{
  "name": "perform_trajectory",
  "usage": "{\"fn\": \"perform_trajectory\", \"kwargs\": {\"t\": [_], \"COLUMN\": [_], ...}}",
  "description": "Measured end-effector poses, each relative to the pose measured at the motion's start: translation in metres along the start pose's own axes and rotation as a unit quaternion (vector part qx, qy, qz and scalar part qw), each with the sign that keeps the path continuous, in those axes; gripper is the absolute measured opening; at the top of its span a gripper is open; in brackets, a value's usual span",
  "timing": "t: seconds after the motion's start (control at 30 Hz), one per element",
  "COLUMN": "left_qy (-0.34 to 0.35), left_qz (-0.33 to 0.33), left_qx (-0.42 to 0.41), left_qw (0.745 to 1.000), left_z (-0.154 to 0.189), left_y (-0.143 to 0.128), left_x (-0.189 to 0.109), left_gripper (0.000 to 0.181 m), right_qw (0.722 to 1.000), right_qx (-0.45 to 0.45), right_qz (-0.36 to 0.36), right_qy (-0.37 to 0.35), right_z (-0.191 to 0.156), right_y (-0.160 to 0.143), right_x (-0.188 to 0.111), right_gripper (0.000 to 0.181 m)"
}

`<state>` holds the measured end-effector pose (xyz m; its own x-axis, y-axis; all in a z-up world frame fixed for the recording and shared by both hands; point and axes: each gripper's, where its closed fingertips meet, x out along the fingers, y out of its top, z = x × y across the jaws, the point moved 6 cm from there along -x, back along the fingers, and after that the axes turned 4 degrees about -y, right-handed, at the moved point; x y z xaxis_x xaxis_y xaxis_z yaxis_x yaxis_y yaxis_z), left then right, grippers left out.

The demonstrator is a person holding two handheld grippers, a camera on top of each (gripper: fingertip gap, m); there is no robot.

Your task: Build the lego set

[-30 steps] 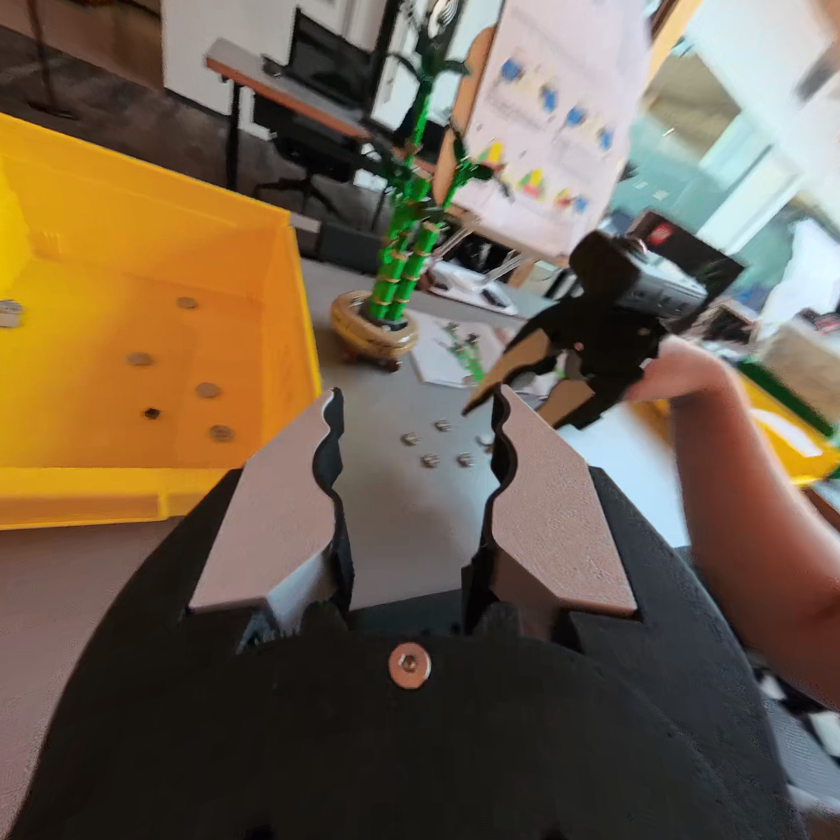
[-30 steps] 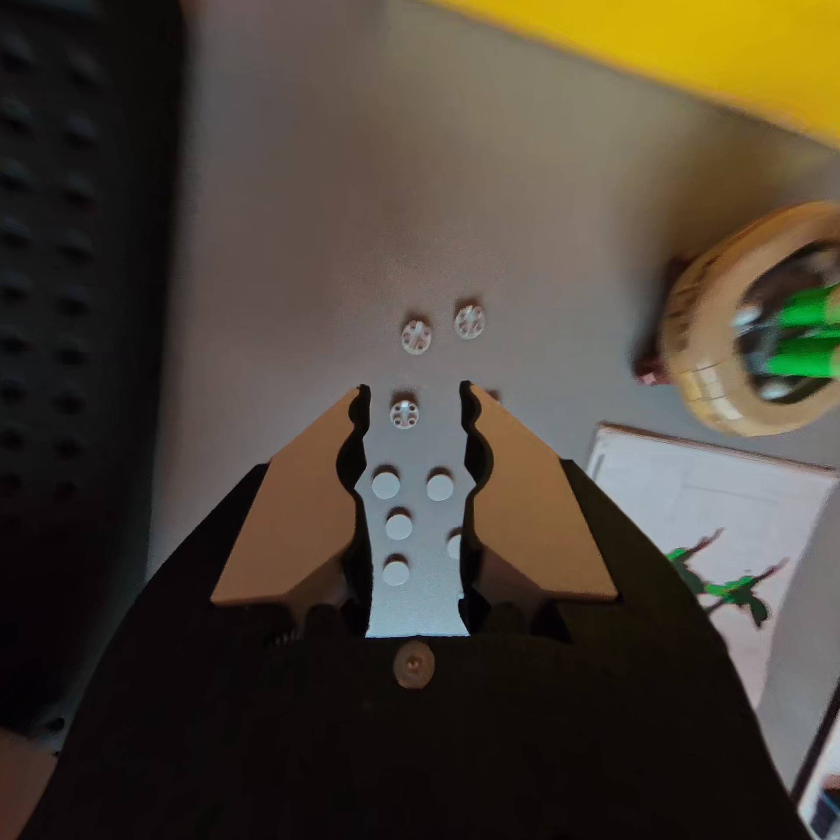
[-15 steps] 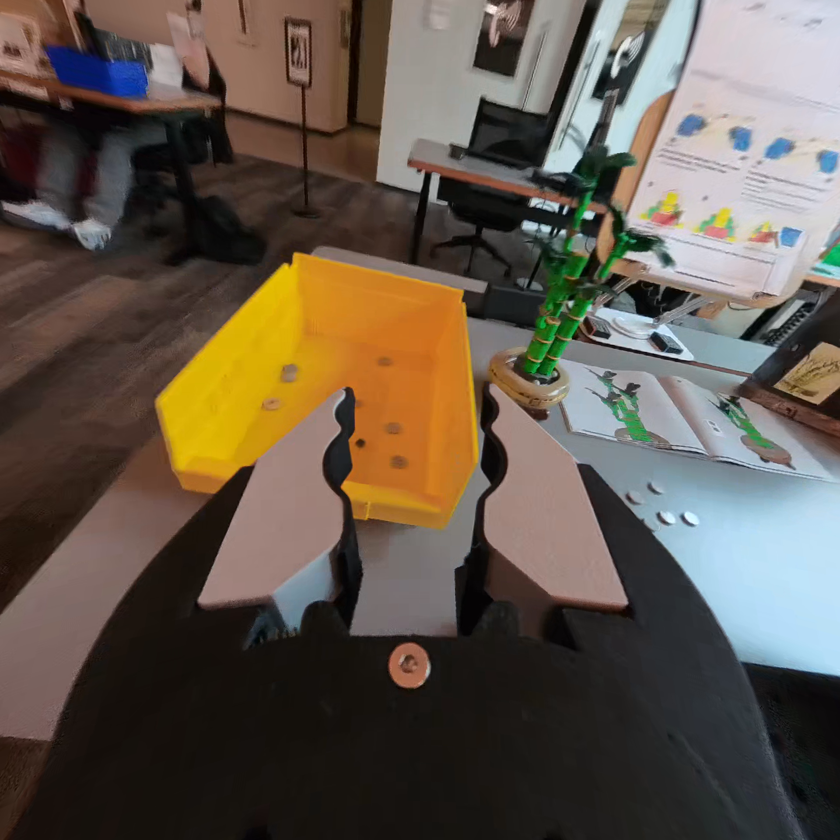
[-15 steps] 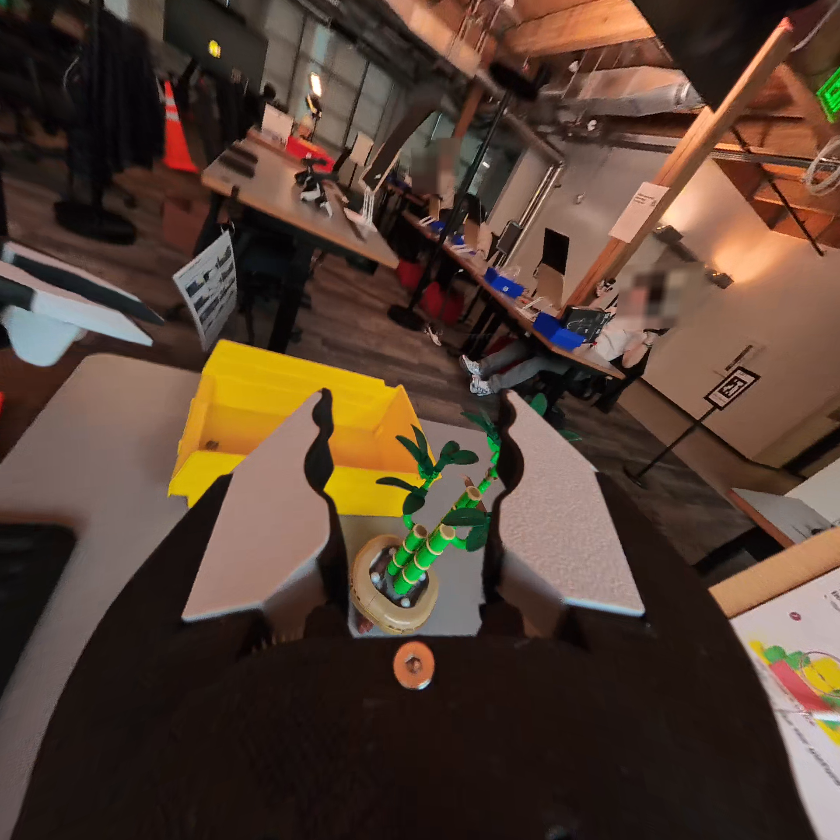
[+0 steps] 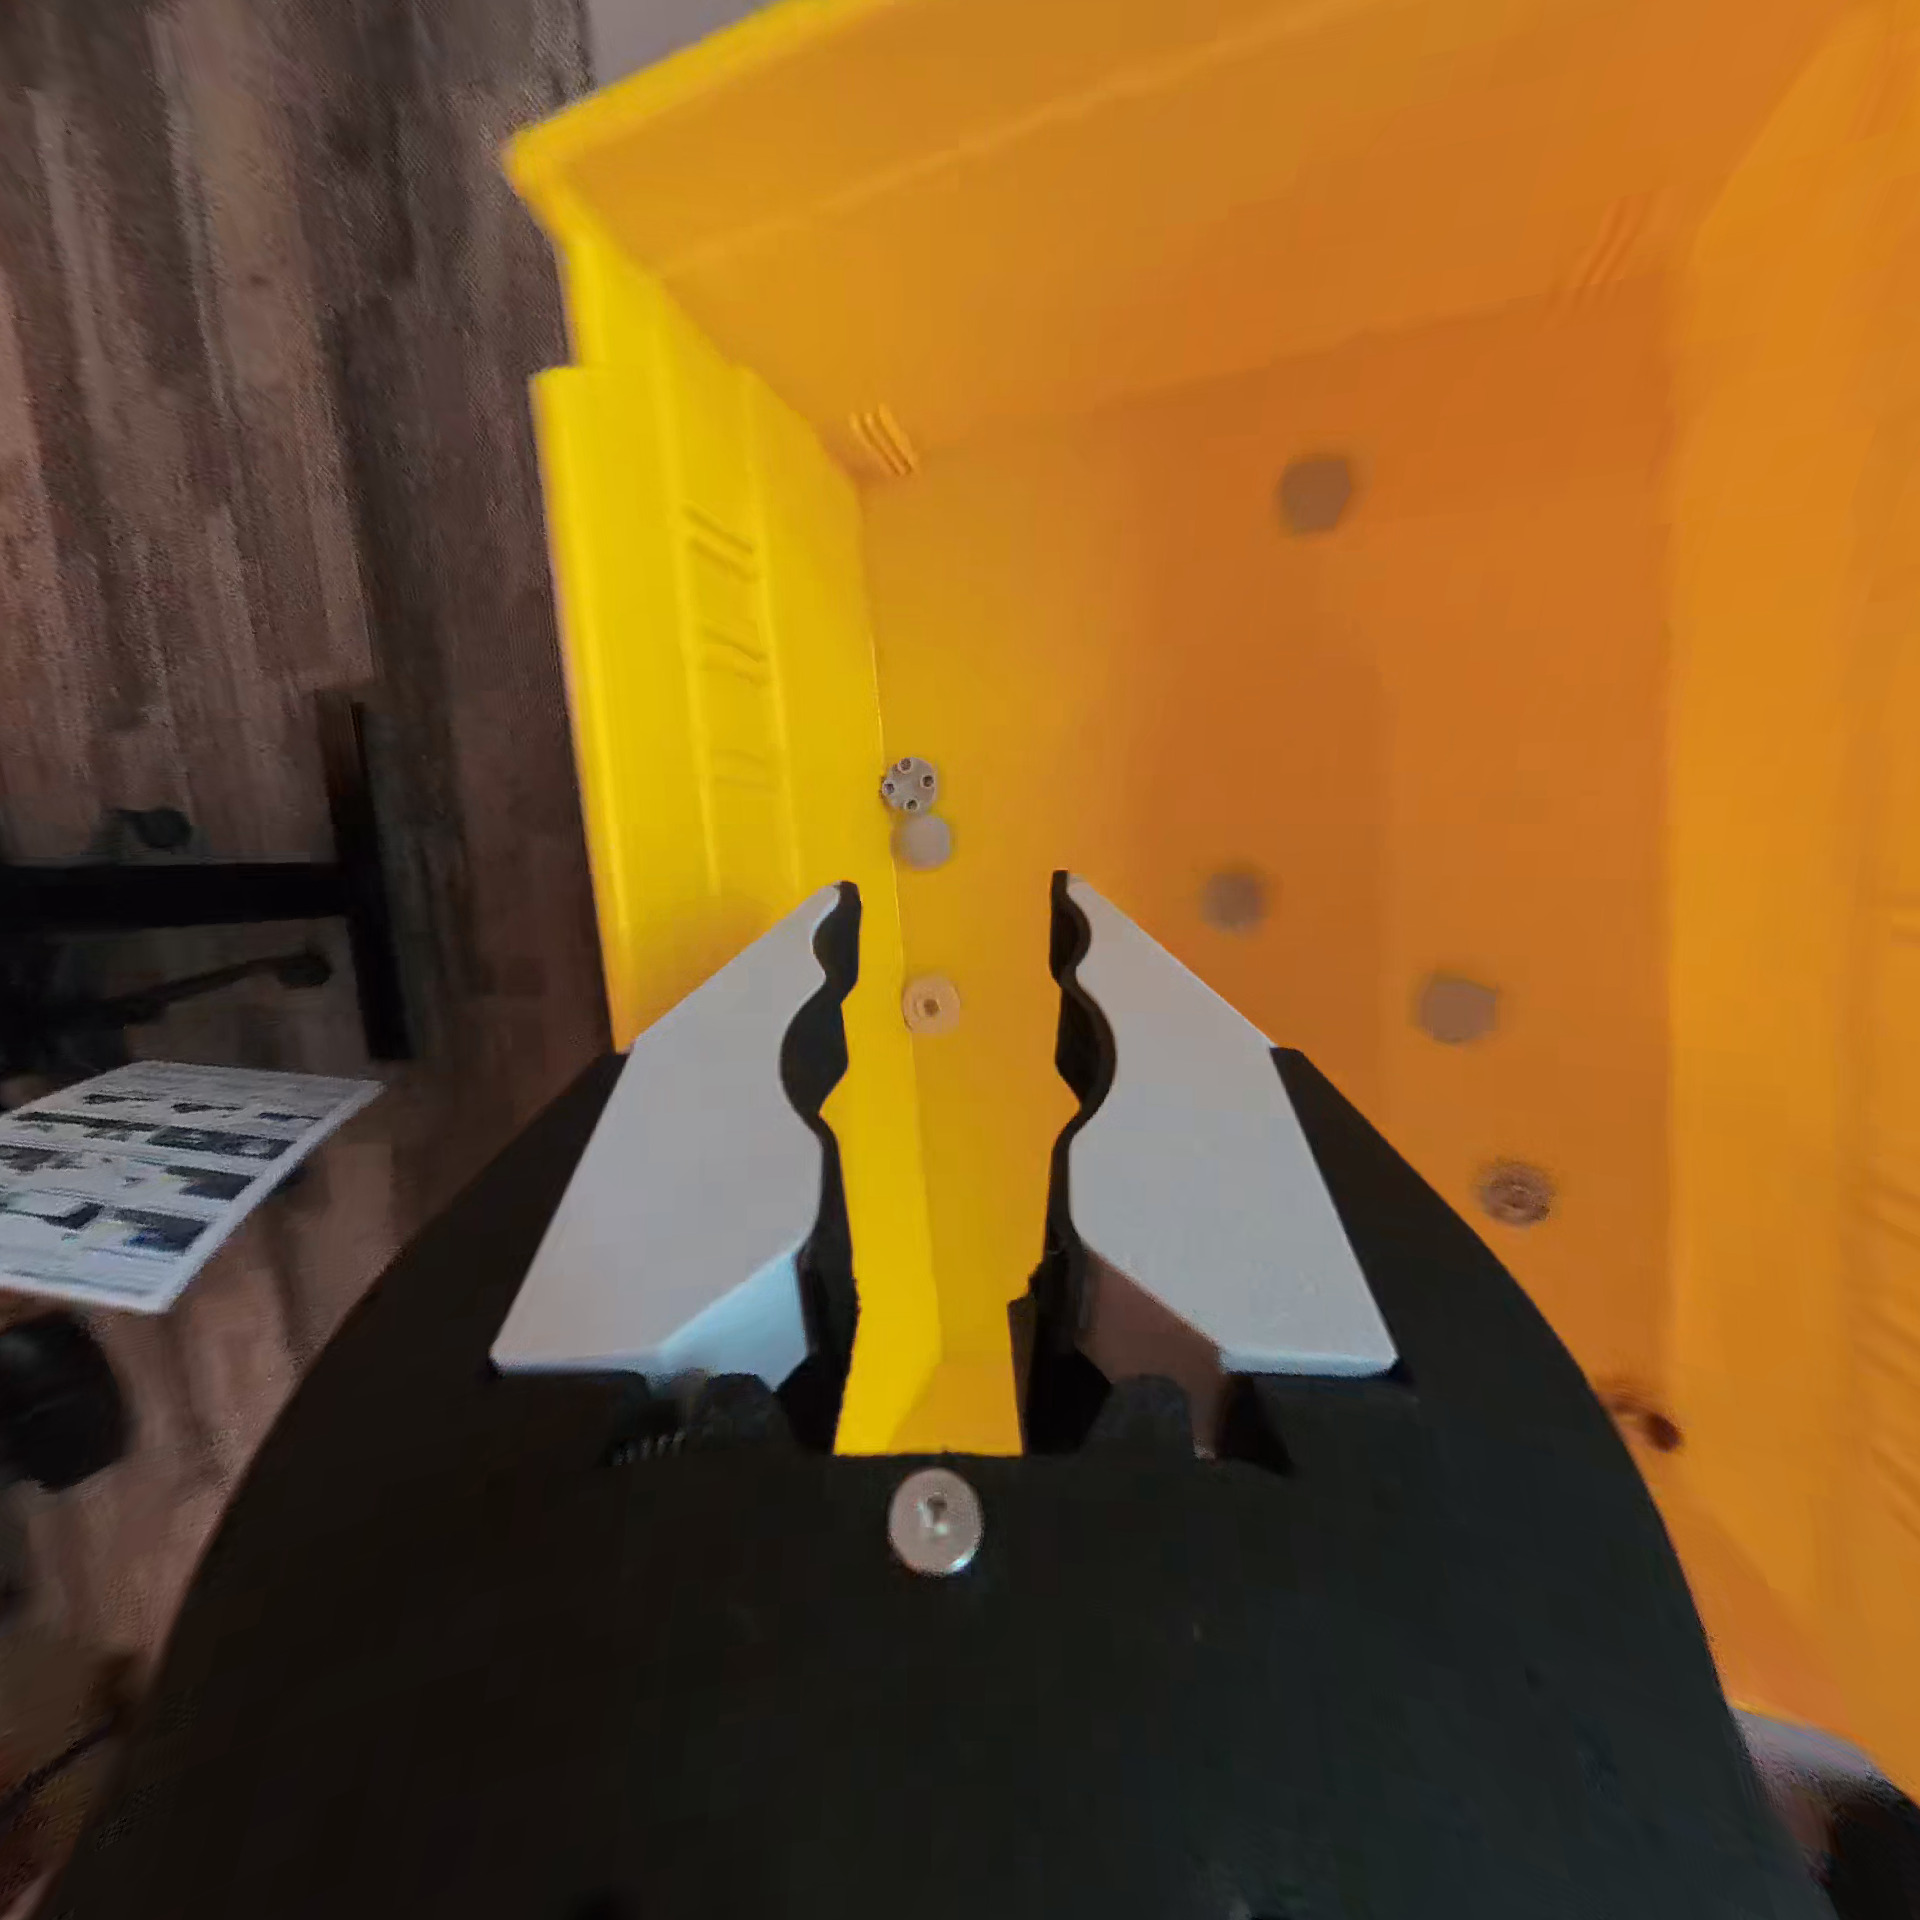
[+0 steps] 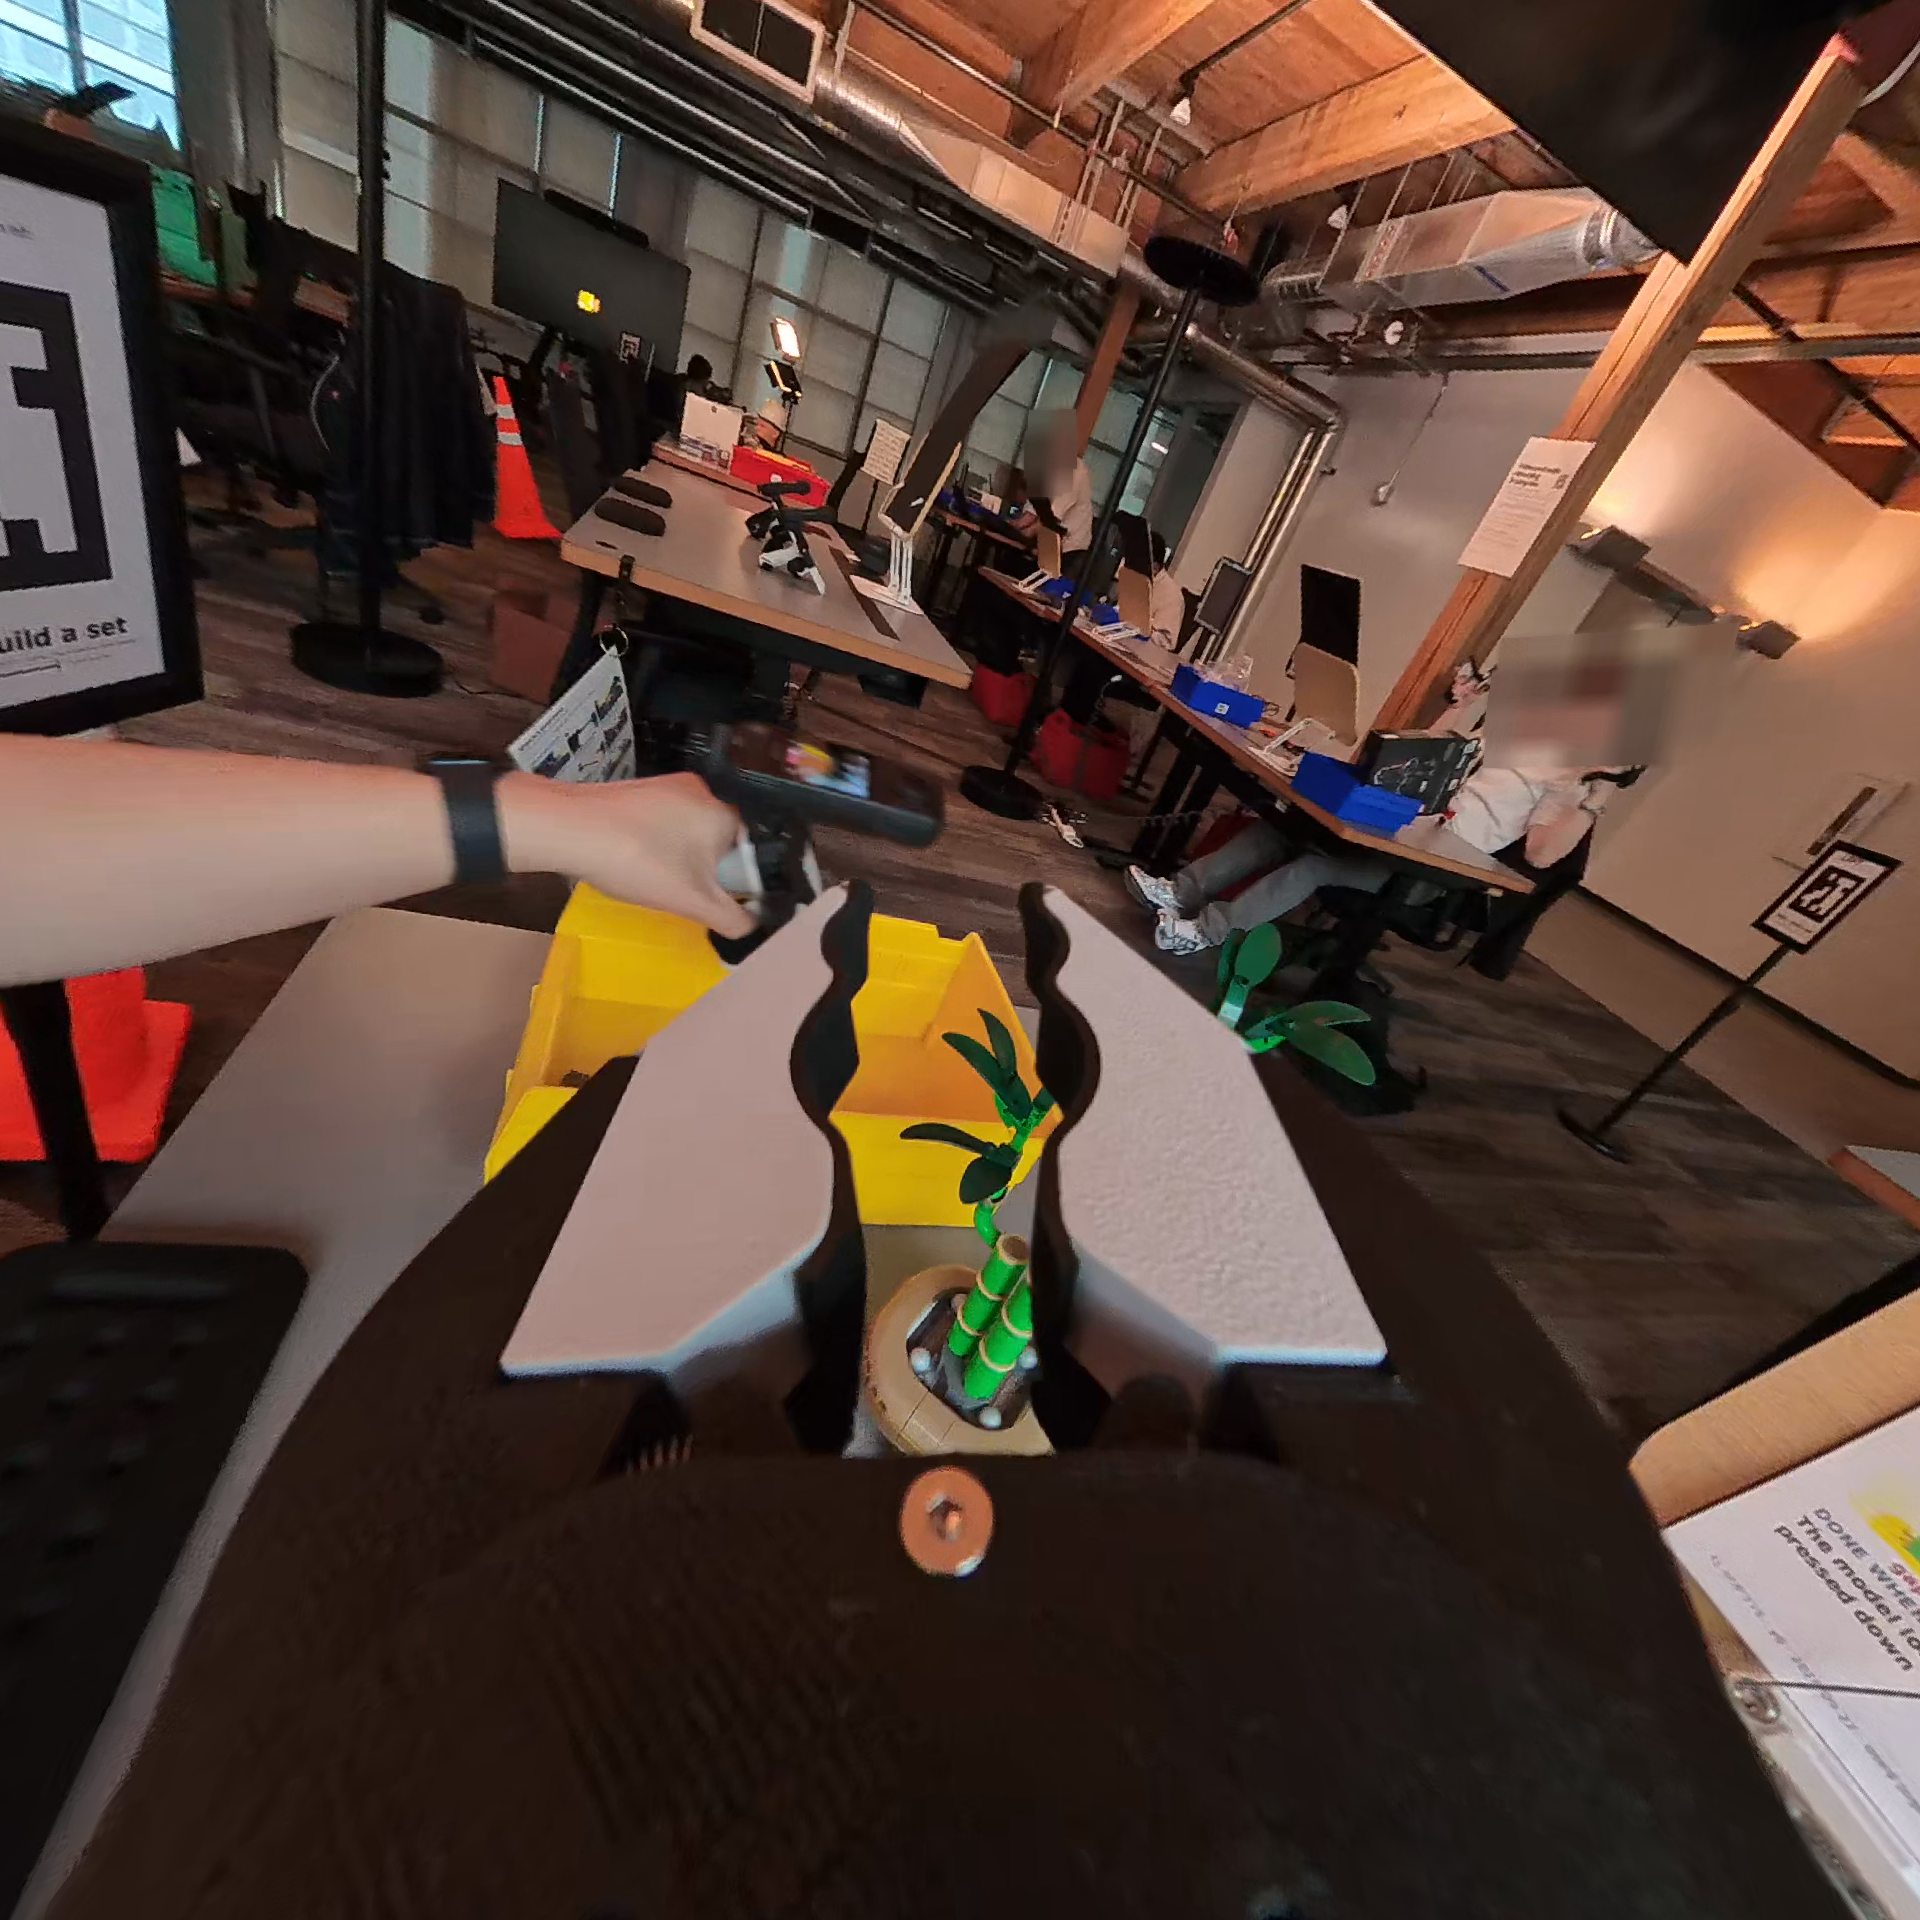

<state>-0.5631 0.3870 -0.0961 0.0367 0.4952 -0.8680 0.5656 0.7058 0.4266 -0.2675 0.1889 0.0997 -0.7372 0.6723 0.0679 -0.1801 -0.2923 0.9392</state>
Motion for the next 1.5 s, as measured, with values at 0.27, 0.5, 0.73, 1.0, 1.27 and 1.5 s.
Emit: {"fn": "perform_trajectory", "kwargs": {"t": [0.27, 0.5, 0.73, 1.0, 1.27, 1.5], "left_qy": [0.024, -0.006, -0.027, -0.068, -0.076, -0.075], "left_qz": [-0.187, -0.216, -0.282, -0.329, -0.293, -0.251], "left_qx": [0.307, 0.312, 0.344, 0.284, 0.267, 0.163], "left_qw": [0.933, 0.925, 0.895, 0.898, 0.915, 0.951], "left_z": [-0.002, -0.010, -0.006, -0.002, 0.003, -0.009], "left_y": [0.010, 0.017, 0.015, 0.011, 0.011, 0.025], "left_x": [0.056, 0.075, 0.086, 0.087, 0.083, 0.088], "left_gripper": [0.032, 0.031, 0.031, 0.004, 0.001, 0.030], "right_qw": [1.000, 0.998, 0.997, 0.993, 0.992, 0.991], "right_qx": [-0.015, -0.042, -0.045, -0.080, -0.092, -0.098], "right_qz": [-0.023, -0.055, -0.061, -0.082, -0.076, -0.080], "right_qy": [0.003, -0.002, 0.002, 0.021, 0.028, 0.032], "right_z": [0.002, 0.005, 0.006, -0.002, -0.006, -0.007], "right_y": [-0.008, -0.017, -0.019, -0.023, -0.020, -0.022], "right_x": [0.000, 0.002, 0.002, 0.004, 0.002, 0.004], "right_gripper": [0.029, 0.029, 0.029, 0.029, 0.029, 0.029]}}
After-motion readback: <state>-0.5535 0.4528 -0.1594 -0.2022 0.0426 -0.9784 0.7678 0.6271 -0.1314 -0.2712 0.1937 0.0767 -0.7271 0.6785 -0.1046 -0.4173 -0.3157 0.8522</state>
